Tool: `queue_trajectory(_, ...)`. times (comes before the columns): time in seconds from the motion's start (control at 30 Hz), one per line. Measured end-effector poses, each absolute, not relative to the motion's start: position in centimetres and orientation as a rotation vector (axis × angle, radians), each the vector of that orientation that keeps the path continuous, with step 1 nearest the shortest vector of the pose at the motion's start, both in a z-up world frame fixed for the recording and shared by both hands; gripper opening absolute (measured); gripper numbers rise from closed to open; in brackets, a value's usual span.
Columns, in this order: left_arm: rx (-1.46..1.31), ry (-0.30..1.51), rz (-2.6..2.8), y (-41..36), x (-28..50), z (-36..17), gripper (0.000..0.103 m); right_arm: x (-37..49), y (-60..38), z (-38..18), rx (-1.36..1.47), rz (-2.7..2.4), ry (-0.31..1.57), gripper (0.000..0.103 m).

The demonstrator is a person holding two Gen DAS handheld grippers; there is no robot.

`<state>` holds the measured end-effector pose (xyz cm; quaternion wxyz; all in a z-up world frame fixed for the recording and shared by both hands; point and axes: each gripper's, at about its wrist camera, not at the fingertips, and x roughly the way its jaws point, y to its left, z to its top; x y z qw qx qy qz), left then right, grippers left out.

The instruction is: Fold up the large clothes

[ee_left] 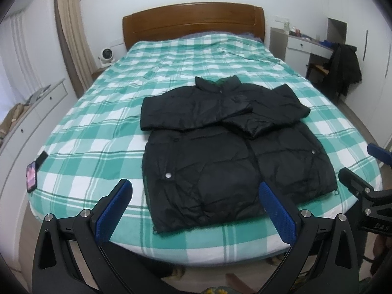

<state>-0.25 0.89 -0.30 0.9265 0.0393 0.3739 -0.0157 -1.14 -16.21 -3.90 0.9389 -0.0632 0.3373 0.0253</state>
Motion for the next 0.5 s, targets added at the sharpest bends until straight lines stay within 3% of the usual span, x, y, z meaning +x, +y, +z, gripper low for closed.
queue_trajectory(0.5,0.083,0.785,-0.041,0.78,-0.06,-0.74,0.103,-1.21,-16.11,-4.18,-0.127,0.051,0.695,0.103)
